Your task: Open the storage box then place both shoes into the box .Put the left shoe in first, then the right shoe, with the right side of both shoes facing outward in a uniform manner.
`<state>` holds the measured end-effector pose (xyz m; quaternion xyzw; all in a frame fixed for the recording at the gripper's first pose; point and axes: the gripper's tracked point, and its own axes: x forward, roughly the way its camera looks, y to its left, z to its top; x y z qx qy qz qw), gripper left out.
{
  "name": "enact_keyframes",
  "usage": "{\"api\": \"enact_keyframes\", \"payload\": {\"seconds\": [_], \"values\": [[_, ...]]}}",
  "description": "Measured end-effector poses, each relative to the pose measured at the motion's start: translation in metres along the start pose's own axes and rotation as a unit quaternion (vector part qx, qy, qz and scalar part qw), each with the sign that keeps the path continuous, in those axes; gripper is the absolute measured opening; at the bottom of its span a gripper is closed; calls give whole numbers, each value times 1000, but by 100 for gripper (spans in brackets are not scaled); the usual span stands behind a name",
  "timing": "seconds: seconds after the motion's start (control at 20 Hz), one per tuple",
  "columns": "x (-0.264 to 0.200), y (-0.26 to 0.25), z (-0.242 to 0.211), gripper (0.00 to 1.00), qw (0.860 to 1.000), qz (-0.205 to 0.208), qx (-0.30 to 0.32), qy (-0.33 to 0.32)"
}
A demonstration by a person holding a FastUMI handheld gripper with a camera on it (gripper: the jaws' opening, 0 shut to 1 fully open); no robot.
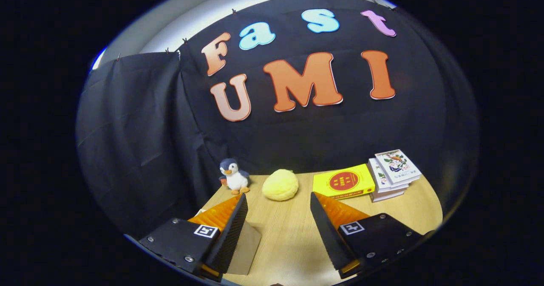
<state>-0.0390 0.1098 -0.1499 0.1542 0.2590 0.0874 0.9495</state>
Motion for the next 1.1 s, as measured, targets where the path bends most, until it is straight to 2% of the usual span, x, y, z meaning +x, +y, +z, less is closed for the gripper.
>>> {"api": "enact_keyframes", "payload": {"seconds": [0.2, 0.4, 0.65, 0.9, 1.1], "values": [[-18, -32, 36, 93, 999, -6, 0, -50], [-36, -55, 82, 96, 990, -10, -31, -136], [-53, -70, 105, 97, 979, -16, -61, -194], [-62, -68, 124, 97, 961, -13, -102, -258], [-64, -67, 126, 98, 956, -13, -122, -267]]}}
